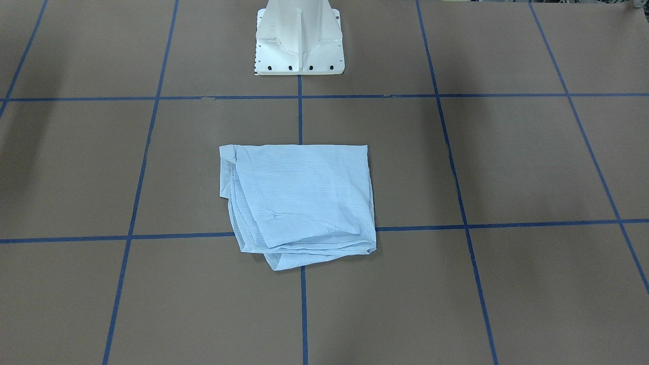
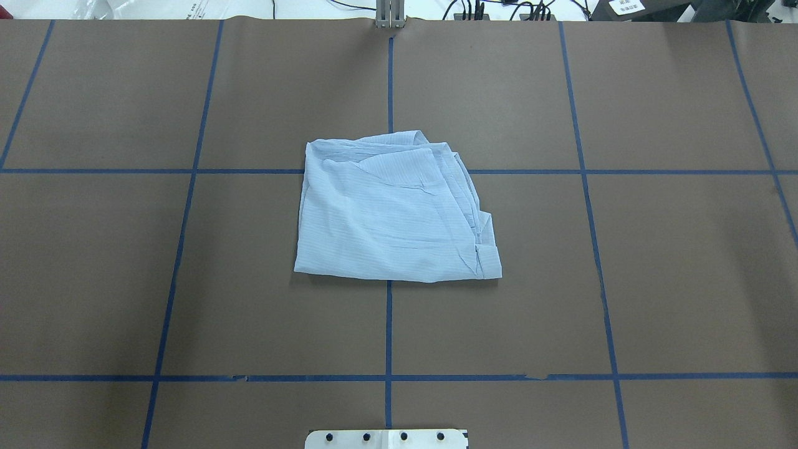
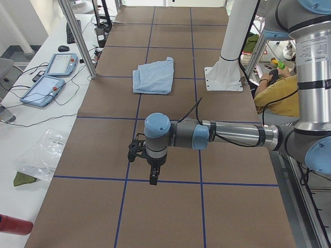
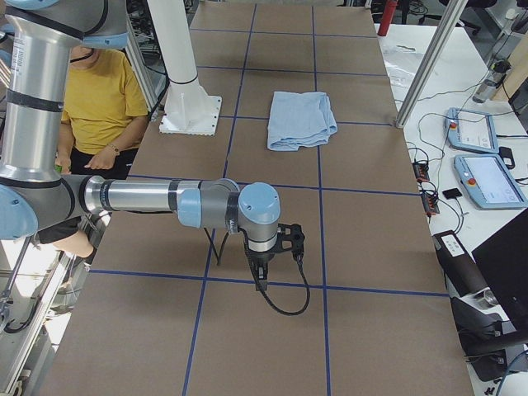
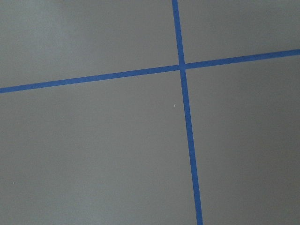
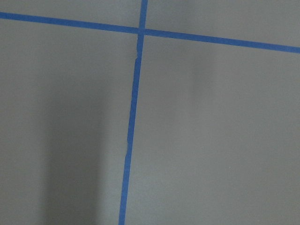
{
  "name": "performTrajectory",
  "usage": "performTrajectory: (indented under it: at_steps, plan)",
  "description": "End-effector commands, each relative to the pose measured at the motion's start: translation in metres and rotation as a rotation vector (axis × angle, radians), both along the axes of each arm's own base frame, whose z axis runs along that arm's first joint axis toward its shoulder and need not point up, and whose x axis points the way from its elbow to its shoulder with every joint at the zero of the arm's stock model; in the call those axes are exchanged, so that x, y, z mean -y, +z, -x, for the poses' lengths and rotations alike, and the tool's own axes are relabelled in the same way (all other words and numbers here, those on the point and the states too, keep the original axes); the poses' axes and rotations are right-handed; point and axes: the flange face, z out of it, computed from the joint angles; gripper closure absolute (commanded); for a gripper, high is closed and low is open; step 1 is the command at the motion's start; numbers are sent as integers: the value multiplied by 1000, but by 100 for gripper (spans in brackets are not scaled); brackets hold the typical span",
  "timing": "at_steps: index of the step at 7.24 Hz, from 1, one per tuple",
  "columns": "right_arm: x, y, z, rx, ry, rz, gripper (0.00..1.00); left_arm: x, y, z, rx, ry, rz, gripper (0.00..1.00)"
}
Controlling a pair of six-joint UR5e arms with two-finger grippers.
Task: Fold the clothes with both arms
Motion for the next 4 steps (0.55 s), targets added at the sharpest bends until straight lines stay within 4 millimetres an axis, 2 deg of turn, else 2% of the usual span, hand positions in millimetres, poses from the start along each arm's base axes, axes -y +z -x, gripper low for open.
performTrajectory:
  at_steps: [1,4]
  plan:
    - [0,0,1,1,-1,0,0,-3,13,0,2,0,28,0]
    - [-1,1,0,1,0,2,0,-3,14,-1,0,1,24,0]
